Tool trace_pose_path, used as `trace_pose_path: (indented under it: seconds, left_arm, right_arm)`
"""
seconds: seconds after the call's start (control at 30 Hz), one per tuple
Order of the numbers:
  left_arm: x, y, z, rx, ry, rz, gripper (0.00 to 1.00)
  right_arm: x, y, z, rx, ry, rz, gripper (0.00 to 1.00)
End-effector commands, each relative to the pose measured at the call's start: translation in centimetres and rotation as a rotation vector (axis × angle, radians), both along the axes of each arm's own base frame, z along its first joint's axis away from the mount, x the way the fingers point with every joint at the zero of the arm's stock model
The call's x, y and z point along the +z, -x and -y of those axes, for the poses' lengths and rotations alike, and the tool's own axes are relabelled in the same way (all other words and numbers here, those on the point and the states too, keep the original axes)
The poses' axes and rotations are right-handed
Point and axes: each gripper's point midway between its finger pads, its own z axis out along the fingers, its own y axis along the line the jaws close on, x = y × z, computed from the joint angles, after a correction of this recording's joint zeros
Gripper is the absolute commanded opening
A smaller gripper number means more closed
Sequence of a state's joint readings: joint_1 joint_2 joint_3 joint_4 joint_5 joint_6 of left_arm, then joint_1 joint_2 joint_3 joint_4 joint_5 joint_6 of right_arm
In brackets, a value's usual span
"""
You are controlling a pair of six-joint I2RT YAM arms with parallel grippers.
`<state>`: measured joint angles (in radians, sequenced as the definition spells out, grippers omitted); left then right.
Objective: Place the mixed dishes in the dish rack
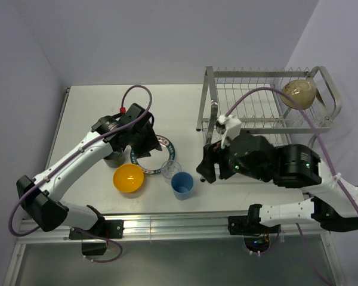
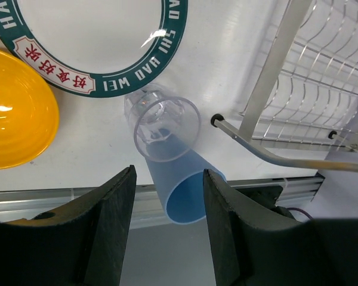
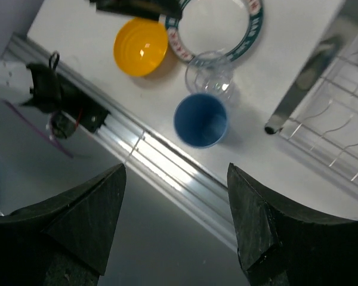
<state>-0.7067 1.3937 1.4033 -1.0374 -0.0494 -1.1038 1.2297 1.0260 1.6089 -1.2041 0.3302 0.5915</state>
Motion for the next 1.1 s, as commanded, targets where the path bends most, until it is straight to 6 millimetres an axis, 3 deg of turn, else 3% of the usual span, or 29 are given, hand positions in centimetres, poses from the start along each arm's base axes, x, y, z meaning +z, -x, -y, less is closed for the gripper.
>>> trace_pose_path:
  seconds: [0.0, 0.3, 0.7, 0.8, 1.07]
  left_arm:
    - [2.3, 0.1, -0.7, 0.015, 0.049, 0.043, 0.54]
    - [5.3, 0.5, -1.9, 0.020, 0.123, 0.115, 0.54]
    - [8.5, 2.9, -4.2, 0.054, 0.209, 0.184, 0.56]
    - [9.4, 3.7, -4.6, 0.055, 0.237, 0.208, 0.56]
    - [10.0, 4.7, -5.1, 0.053, 0.267, 0.222, 0.57]
  right_arm:
    - [-1.2, 1.4, -2.1, -0.008, -0.005, -0.013, 0.76]
    - [-8.9, 3.8, -4.8, 0.127, 0.191, 0.001, 0.75]
    - [-14.2, 4.2, -10.1, 0.277, 0.277, 0.020, 0.65]
    - [-16.0, 3.8, -10.5, 0.286, 0.302, 0.014, 0.58]
    - [-18.1, 2.3, -10.3, 0.280, 0.331, 0.004, 0.50]
